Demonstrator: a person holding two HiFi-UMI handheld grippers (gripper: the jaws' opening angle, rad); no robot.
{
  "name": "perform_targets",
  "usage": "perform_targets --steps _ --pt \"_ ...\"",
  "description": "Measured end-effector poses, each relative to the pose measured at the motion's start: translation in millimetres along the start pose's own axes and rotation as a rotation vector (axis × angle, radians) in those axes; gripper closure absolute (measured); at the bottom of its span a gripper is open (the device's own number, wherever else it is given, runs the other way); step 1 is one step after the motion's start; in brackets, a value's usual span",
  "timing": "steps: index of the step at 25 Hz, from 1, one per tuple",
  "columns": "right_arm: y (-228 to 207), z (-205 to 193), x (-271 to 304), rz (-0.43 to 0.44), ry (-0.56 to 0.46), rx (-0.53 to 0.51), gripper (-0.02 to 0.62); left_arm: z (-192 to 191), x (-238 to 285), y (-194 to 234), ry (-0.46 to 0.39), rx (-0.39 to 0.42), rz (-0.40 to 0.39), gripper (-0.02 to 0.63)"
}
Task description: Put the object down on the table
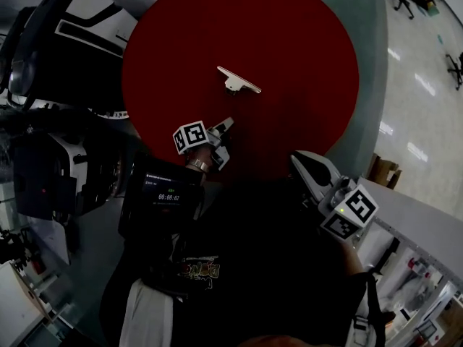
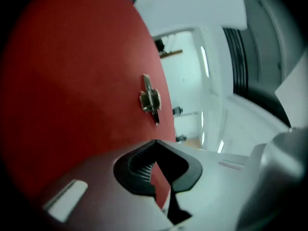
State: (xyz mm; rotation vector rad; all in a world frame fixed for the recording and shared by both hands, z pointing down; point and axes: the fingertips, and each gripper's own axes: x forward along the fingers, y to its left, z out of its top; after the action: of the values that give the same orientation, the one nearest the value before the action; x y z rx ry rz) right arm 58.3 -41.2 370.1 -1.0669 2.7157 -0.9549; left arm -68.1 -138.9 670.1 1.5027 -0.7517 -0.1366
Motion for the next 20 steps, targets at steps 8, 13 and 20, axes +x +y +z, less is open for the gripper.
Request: perform_targets --steps 8,13,20 --pt "33 -1 16 0.158 0.025 -0.052 0.592 -101 -35 -58 0.313 0.77 0.137 0.592" --pt "46 4 -1 0.237 0.023 -0.071 0.592 -114 -43 -101 0.224 0.717 0.105 0.592" --pt "39 7 -86 0.239 -0.004 -0.055 0.592 -160 -25 -164 0.12 0.73 0.059 0.592"
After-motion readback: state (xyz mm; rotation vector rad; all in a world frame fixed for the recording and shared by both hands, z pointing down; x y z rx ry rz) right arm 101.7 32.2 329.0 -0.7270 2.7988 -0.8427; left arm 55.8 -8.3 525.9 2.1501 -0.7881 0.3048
